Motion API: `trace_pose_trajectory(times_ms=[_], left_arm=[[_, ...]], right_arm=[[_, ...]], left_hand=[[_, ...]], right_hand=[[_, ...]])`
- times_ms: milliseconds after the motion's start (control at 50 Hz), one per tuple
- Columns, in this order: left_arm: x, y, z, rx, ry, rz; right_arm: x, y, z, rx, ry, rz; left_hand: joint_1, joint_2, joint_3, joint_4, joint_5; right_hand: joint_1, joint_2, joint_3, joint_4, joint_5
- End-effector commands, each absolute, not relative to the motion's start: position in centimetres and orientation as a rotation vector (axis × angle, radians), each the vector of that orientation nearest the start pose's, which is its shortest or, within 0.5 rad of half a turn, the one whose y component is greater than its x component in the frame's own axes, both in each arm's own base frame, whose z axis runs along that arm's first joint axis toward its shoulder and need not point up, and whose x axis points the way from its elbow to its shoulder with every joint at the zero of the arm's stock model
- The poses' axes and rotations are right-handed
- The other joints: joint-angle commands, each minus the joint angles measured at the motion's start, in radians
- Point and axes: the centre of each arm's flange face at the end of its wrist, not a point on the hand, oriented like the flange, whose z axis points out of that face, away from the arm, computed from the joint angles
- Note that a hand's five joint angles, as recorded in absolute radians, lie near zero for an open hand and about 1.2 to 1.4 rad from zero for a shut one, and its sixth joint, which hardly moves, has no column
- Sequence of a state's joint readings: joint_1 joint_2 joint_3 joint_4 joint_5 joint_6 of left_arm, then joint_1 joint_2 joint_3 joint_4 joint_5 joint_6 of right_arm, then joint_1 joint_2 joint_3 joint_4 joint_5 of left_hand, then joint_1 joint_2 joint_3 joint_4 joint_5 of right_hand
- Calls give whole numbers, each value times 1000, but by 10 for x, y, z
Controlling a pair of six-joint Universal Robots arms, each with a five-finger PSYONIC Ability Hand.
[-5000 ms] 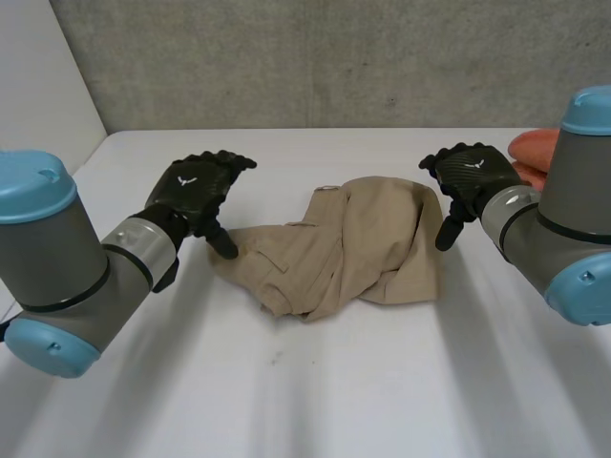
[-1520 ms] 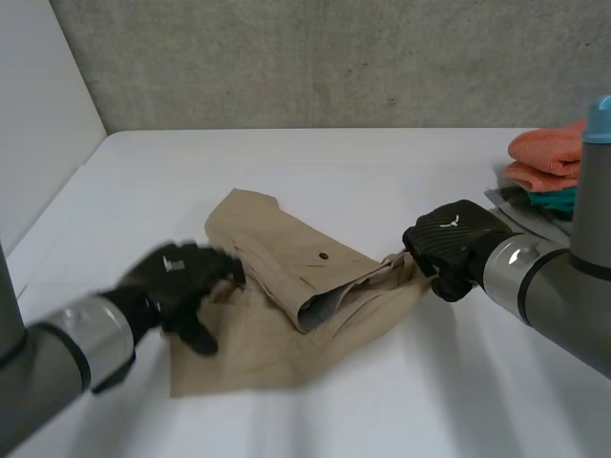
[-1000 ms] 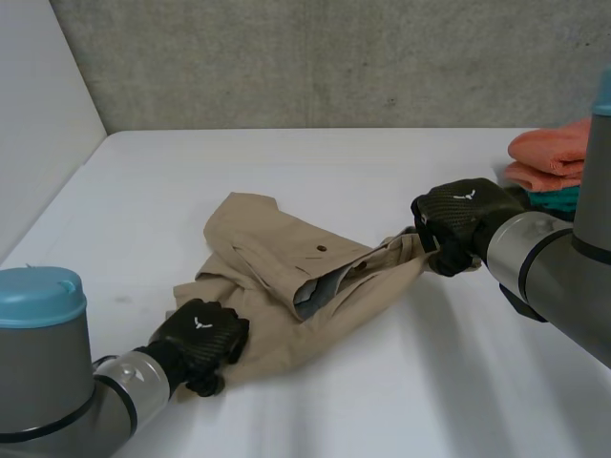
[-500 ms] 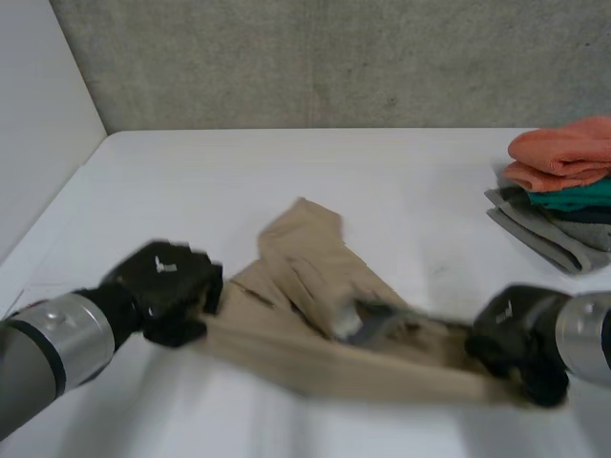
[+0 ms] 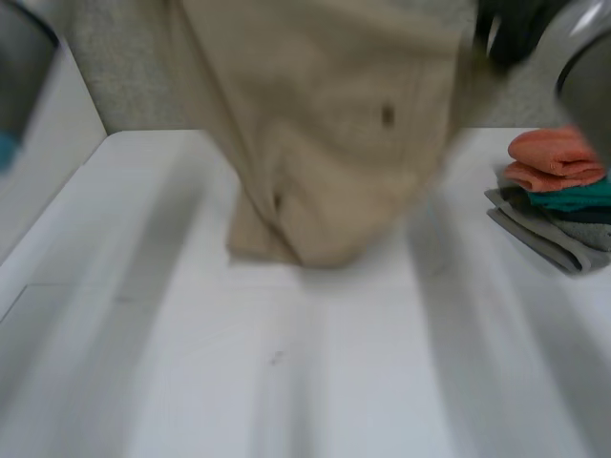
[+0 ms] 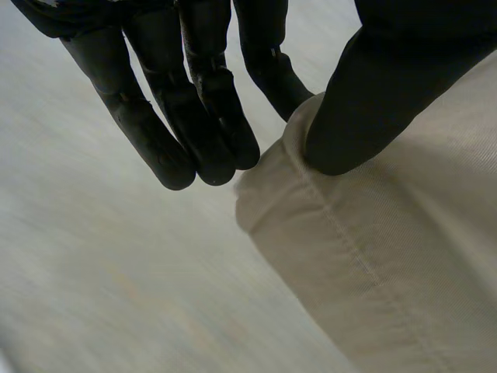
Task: Fold the laundry.
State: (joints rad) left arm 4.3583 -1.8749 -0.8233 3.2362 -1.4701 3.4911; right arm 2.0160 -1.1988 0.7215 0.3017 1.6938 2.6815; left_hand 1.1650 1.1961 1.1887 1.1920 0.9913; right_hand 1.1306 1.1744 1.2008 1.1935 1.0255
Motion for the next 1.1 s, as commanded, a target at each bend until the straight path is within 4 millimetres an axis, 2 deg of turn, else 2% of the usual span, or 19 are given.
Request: trace_pose_trajectory(times_ms=[20, 80, 140, 220, 240, 280, 320, 340, 380, 400, 460, 480, 540, 620, 680, 860, 920, 1000, 1100], left_arm=[[-253, -324, 480, 457, 1395, -2843], [-256, -330, 459, 503, 1511, -2779], [-255, -339, 419, 539, 1682, -2662], [-253, -341, 377, 574, 1825, -2562], [-254, -340, 356, 604, 1885, -2512], [-256, -337, 335, 646, 1947, -2467], [-266, -326, 290, 780, 2085, -2372], [-269, -322, 279, 821, 2116, -2347], [-273, -315, 257, 892, 2178, -2287], [-275, -307, 239, 960, 2222, -2231], [-278, -294, 218, 1060, 2271, -2157], [-280, -285, 210, 1119, 2286, -2124], [-282, -267, 200, 1224, 2296, -2069], [-280, -246, 201, 1321, 2284, -2052], [-278, -231, 203, 1373, 2277, -2048], [-268, -157, 199, 1646, 2321, -1956], [-263, -146, 196, 1678, 2305, -1935], [-254, -133, 191, 1693, 2295, -1895], [-246, -128, 190, 1668, 2292, -1894]], right_arm=[[267, -305, 441, -443, 1550, -2687], [272, -306, 429, -499, 1577, -2688], [280, -304, 415, -557, 1593, -2650], [293, -311, 374, -698, 1674, -2542], [297, -316, 355, -755, 1728, -2495], [299, -319, 331, -825, 1810, -2429], [302, -319, 297, -934, 1935, -2321], [305, -317, 275, -1004, 2003, -2245], [305, -314, 259, -1054, 2058, -2181], [305, -311, 247, -1087, 2107, -2119], [303, -310, 234, -1102, 2154, -2051], [303, -308, 230, -1106, 2168, -2020], [304, -307, 228, -1111, 2178, -1991], [306, -308, 234, -1130, 2137, -1993], [308, -309, 238, -1157, 2101, -1997], [326, -307, 248, -1422, 1856, -2035], [332, -305, 243, -1494, 1805, -2026], [346, -295, 217, -1631, 1770, -1958], [348, -285, 194, -1707, 1784, -1883]], left_hand=[[231, 200, 208, 204, 230], [231, 200, 208, 204, 230], [231, 200, 208, 204, 230], [231, 200, 208, 204, 230], [231, 200, 208, 204, 230], [231, 200, 208, 204, 230], [231, 200, 208, 204, 230], [231, 200, 208, 204, 230], [231, 200, 208, 204, 230], [231, 200, 208, 204, 230], [231, 200, 208, 204, 230], [231, 200, 208, 204, 230], [231, 200, 208, 204, 230], [231, 200, 208, 204, 230], [231, 200, 208, 204, 230], [231, 200, 208, 204, 230], [231, 200, 208, 204, 230], [231, 200, 208, 204, 230], [231, 200, 208, 204, 230]], right_hand=[[266, 222, 195, 203, 196], [266, 222, 195, 203, 196], [266, 222, 195, 203, 196], [266, 222, 195, 203, 196], [266, 222, 195, 203, 196], [266, 222, 195, 203, 196], [266, 222, 195, 203, 196], [266, 222, 195, 203, 196], [266, 222, 195, 203, 196], [166, 123, 96, 104, 97], [-110, -153, -180, -172, -179], [-305, -349, -375, -368, -375], [-518, -562, -588, -581, -587], [-644, -688, -715, -707, -714], [-686, -730, -756, -749, -755], [-783, -827, -853, -846, -852], [-783, -827, -853, -846, -852], [-780, -824, -850, -843, -849], [-774, -818, -844, -837, -843]])
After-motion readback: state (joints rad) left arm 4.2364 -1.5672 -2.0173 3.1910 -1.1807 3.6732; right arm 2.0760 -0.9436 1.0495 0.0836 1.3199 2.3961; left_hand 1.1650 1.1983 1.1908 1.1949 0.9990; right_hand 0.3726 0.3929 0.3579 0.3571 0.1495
